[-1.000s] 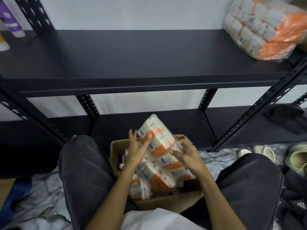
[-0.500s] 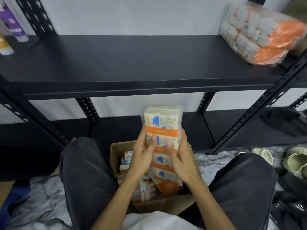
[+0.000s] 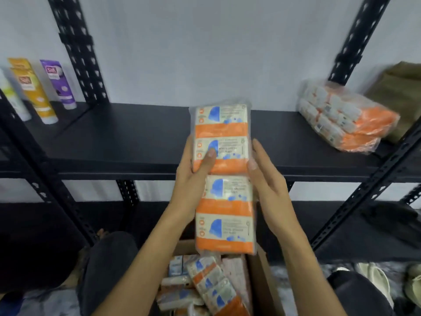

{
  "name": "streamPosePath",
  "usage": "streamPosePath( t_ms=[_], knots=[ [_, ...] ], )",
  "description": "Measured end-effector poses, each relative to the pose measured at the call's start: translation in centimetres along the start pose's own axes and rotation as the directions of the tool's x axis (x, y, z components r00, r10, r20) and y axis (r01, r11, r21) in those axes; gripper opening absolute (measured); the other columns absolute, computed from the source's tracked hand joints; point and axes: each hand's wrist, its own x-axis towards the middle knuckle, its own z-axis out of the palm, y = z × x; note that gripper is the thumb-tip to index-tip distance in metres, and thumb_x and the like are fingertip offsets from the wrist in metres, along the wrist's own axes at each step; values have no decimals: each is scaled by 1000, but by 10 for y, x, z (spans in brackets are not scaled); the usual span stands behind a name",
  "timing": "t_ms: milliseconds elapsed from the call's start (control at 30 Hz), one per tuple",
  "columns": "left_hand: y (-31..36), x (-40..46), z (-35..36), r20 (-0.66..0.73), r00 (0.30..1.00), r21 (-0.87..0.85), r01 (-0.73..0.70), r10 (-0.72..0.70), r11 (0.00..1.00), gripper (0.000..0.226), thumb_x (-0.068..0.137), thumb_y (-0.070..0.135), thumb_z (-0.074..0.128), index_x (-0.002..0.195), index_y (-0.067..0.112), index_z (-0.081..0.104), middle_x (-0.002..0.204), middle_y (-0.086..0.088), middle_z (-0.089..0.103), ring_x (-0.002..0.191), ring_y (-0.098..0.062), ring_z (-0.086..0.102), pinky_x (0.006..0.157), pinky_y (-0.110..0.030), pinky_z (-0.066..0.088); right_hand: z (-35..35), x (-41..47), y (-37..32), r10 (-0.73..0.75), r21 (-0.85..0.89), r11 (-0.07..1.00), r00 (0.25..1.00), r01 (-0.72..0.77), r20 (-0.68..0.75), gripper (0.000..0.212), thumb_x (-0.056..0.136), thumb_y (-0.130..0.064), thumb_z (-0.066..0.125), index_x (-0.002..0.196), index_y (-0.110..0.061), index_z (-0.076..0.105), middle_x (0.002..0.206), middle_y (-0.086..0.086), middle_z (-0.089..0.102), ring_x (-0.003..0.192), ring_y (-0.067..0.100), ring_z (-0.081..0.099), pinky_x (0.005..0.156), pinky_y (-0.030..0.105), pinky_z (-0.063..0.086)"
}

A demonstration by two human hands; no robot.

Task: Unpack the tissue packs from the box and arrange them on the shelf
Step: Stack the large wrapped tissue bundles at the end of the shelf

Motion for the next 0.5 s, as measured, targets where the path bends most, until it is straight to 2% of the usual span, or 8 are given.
streamPosePath(
  t_ms=[33,100,167,233,333,433,500],
  knots=[
    [8,15,0,-15,1000,-17,19,-19,1000,34,102,30,59,135,30,53,120,-3,74,105,-27,74,84,-45,62,-3,10,-5,-1,2,1000,1000,1,18,58,101,-23,51,156,-24,32,119,-30,68,112,2,67,82,22,58],
    [16,47,1,-77,994,-8,82,-82,997,38,99,36,64,134,27,53,117,-4,75,101,-26,75,82,-46,62,-3,32,-8,-14,-31,999,999,15,50,52,100,-18,57,150,-24,42,122,-17,71,112,12,70,84,30,60],
    [20,78,4,-126,979,34,166,-160,986,47,97,43,66,136,22,52,115,-6,75,97,-26,76,79,-45,63,-1,57,0,-9,-51,999,1000,7,-24,38,100,-16,61,137,-25,57,119,-1,73,106,23,73,86,42,61],
    [24,103,6,-72,969,10,238,-236,971,51,97,51,62,135,16,58,114,-10,76,100,-29,75,84,-47,62,1,83,7,44,-12,999,989,-46,-144,32,98,-17,65,130,-23,63,113,4,76,99,26,75,83,47,61],
    [22,126,3,9,960,23,280,-280,960,38,100,41,58,122,11,68,111,-15,76,100,-31,75,88,-46,60,-6,118,15,193,35,981,960,-190,-204,22,99,-18,63,121,-18,67,107,9,76,91,27,76,76,43,63],
    [8,140,1,13,954,175,292,-299,940,35,102,25,57,136,17,55,114,-11,75,99,-27,75,89,-45,60,-14,143,19,265,-34,960,938,-279,-225,23,100,-13,60,121,-8,66,97,7,75,77,20,76,65,32,62],
    [1,147,2,-11,949,234,308,-314,922,39,102,28,55,141,24,47,117,-8,74,97,-25,76,87,-43,61,-18,152,21,283,-69,950,931,-306,-230,19,98,-11,63,116,-10,67,92,2,73,69,13,73,57,25,58]
  ],
)
